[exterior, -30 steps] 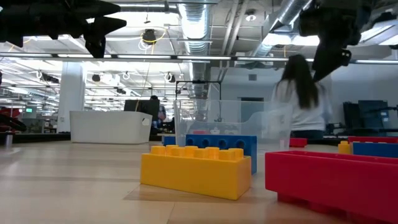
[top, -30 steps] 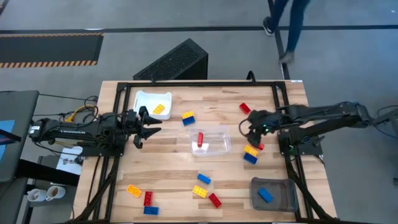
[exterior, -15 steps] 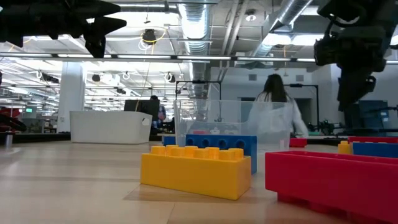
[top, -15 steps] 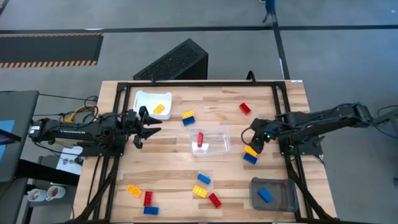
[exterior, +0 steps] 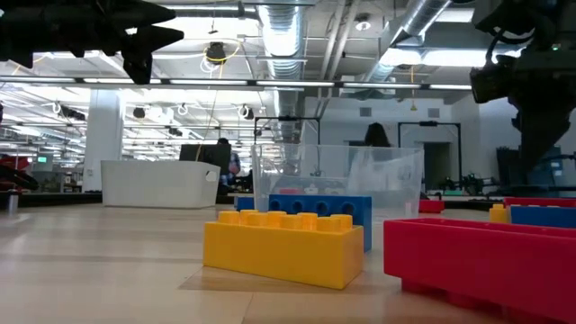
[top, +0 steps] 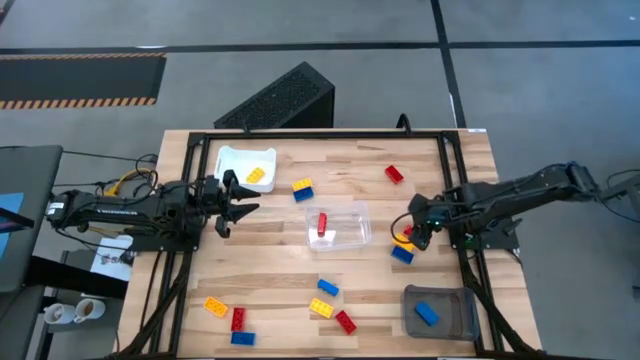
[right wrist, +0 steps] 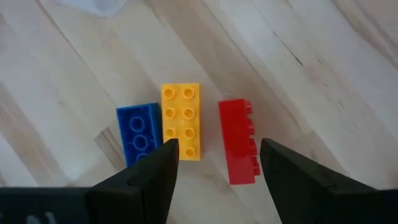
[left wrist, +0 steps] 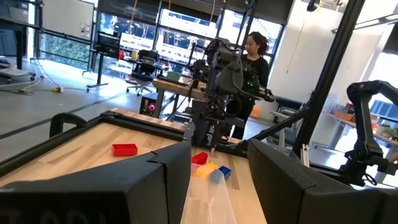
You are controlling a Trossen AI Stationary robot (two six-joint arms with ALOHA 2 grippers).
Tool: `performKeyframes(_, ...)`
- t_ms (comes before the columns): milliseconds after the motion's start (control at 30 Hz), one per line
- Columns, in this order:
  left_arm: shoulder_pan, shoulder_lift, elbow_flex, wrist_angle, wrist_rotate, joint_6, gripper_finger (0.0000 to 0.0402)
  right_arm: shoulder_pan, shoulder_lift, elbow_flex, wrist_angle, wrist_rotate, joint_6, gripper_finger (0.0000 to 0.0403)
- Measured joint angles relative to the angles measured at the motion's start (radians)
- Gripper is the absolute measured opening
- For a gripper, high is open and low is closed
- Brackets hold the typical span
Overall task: Sort & place blocks by color
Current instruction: Put the yellow game piece into the white bin
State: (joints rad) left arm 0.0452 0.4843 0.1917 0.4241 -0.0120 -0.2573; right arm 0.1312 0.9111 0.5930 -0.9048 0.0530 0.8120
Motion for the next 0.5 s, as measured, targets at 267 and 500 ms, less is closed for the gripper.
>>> performKeyframes(267,0.000,0.000,0.000,-0.006,0.000,0.001,0.0146,0.046,0.062,0.000,0.060,0.028,-0.045,0.0249)
performKeyframes(500,0.000,0.000,0.000,-0.007,-0.001,0.002,0.0146,0.113,0.150,0.000,0.188,0.028,-0.087,0.0249)
